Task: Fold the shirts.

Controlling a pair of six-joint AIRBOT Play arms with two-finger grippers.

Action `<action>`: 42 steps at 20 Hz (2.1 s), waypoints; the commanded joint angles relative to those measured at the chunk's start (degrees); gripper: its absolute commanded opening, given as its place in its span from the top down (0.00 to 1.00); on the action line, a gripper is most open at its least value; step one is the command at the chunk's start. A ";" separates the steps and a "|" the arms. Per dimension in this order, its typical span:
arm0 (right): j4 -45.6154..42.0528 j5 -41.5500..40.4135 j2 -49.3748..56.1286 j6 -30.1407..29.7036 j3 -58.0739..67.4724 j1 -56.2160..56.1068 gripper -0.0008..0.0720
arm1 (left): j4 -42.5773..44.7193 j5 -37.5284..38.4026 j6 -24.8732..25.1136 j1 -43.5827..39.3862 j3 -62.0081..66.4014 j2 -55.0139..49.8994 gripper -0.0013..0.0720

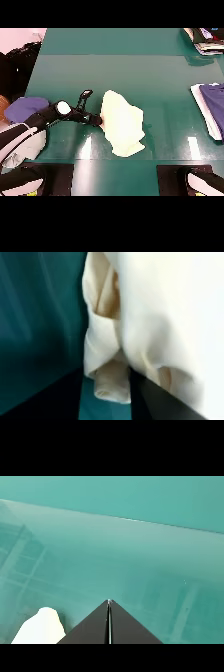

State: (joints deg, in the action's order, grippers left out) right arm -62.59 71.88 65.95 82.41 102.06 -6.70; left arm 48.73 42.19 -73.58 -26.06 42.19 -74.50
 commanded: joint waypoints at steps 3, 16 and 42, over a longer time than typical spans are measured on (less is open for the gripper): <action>-0.63 2.99 -0.02 0.02 -0.04 0.52 0.97 | -0.52 -0.28 0.07 -0.11 4.13 -0.83 0.94; 13.86 5.66 3.89 -4.33 -51.54 -7.02 0.29 | 5.38 5.86 0.09 7.76 17.68 4.94 0.94; -3.85 -5.35 -3.87 -1.27 -24.94 -3.10 0.97 | 33.11 14.14 -4.13 7.78 47.50 9.62 0.94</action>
State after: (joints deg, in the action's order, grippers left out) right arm -60.25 64.97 68.29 79.61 69.41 -16.40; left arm 73.82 55.64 -77.21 -18.33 80.77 -67.20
